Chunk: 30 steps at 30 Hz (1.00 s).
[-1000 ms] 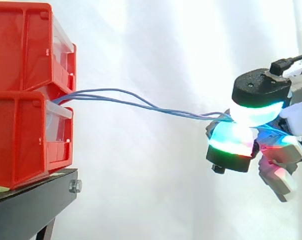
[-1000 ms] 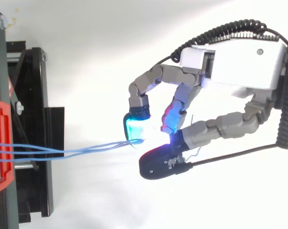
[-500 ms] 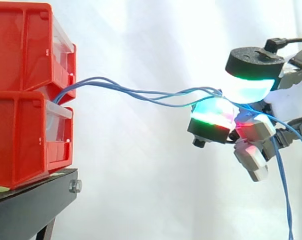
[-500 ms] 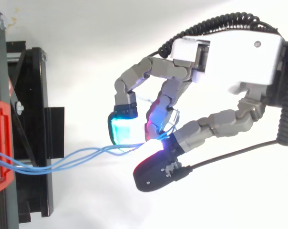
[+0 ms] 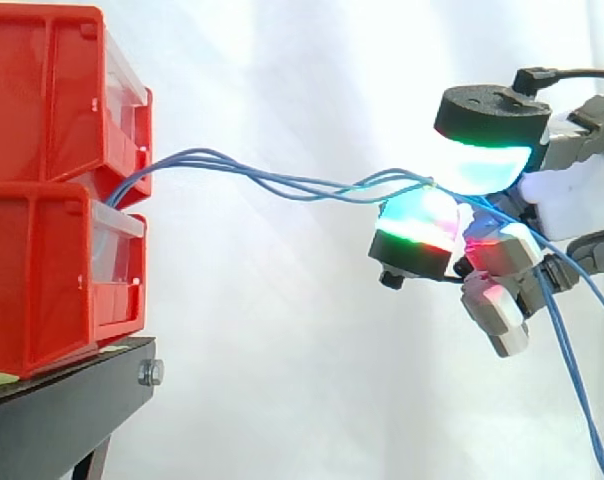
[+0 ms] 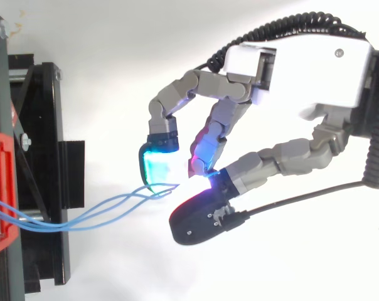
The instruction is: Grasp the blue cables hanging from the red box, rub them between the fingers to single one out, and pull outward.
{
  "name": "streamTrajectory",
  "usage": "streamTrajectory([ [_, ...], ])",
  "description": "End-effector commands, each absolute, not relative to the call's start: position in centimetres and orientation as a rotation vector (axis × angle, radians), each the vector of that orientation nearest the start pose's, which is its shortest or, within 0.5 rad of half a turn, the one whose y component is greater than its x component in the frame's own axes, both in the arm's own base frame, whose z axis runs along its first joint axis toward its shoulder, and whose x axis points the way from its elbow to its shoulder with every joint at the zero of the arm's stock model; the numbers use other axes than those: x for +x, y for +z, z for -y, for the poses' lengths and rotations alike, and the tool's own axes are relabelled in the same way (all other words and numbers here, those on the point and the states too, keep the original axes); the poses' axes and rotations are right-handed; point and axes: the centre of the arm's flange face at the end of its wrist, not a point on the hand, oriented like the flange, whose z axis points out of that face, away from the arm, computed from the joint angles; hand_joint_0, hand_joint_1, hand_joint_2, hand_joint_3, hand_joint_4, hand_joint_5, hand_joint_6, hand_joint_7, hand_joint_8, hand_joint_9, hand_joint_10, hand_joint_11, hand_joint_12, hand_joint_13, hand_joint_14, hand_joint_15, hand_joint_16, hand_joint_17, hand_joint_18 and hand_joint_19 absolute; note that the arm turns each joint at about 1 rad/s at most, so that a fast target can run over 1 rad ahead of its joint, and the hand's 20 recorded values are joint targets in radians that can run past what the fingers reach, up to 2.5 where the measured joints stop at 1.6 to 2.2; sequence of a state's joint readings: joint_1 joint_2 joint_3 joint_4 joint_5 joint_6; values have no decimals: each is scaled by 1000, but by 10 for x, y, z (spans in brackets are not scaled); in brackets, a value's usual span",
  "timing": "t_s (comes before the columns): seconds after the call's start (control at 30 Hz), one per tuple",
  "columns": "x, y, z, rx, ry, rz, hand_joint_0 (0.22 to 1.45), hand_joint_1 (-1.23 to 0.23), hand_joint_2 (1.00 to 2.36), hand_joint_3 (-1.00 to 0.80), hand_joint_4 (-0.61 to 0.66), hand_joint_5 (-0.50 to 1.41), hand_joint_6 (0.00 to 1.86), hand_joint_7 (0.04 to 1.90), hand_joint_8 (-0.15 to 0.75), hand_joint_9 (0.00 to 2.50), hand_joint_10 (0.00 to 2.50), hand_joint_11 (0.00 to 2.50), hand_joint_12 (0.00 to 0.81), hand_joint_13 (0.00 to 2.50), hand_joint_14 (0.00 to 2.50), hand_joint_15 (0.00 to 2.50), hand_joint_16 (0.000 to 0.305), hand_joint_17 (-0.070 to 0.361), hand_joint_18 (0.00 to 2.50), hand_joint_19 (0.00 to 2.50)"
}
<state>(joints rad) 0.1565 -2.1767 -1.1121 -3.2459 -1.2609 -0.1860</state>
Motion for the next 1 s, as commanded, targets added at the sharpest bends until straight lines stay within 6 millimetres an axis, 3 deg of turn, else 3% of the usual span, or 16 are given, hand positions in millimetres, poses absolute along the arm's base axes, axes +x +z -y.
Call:
streamTrajectory([
  [0.0,714,334,53,1265,801,-1401,538,-699,1000,-500,113,-144,848,1053,261,1304,26,728,320,1050,31,686,48,108,791,683],
  [0.23,714,334,53,1265,802,-1402,526,-765,1000,-500,127,-144,847,1038,263,1302,22,715,324,1052,29,677,49,110,795,675],
  [0.57,713,334,50,1266,797,-1405,600,-907,1000,-500,125,-147,848,1038,242,1266,25,716,303,1037,32,677,45,102,777,656],
  [0.97,713,333,48,1270,799,-1408,519,-779,1000,-500,134,-146,848,1013,252,1290,24,708,315,1059,29,671,48,108,804,656],
])
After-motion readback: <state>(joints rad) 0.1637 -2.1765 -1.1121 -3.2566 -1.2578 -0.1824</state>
